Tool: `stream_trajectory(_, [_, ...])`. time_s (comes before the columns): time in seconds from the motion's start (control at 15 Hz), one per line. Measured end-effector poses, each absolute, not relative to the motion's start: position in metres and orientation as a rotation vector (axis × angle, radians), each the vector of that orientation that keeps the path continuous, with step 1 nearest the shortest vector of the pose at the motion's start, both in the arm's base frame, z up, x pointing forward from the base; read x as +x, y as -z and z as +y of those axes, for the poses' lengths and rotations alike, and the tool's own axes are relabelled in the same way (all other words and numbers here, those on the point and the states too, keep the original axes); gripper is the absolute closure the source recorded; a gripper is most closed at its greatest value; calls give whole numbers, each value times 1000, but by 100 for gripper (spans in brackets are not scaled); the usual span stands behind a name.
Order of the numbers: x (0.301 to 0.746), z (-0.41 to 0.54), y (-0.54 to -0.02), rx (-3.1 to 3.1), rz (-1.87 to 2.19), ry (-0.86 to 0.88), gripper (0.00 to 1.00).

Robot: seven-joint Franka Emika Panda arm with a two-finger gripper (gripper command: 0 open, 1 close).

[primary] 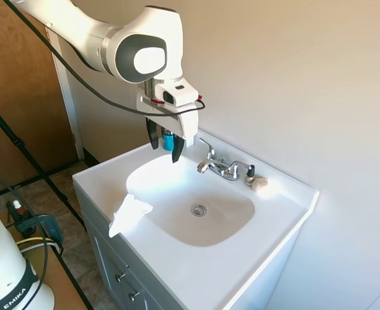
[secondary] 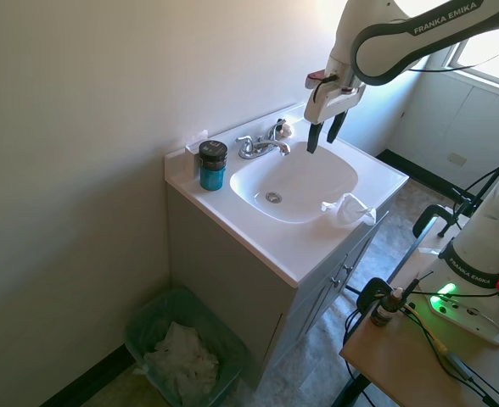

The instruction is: Throw the tissue in the trash bin

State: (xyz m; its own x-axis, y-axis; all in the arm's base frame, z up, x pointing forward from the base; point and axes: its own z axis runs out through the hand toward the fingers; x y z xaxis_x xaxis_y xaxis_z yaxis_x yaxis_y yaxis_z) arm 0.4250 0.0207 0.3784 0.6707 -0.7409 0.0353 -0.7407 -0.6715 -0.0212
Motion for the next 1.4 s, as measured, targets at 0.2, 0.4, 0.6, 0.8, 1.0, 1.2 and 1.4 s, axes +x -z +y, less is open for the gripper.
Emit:
stream_trajectory(0.2, [424, 18, -378, -2891, 1238, 50, 0])
stream_trajectory(0.4, [411, 15, -378, -2940, 1237, -16, 0])
stream_trajectory(0.6, [388, 14, -376, -2979, 1226, -91, 0])
stream_trajectory(0.8, [371, 20, -360, -3023, 1186, -171, 0])
stream_trajectory(1.0, [358, 29, -340, -3067, 1152, -232, 0])
stream_trajectory(1.2, [355, 35, -324, -3113, 1126, -282, 0])
stream_trajectory(1.4, [355, 39, -301, -3152, 1118, -359, 0])
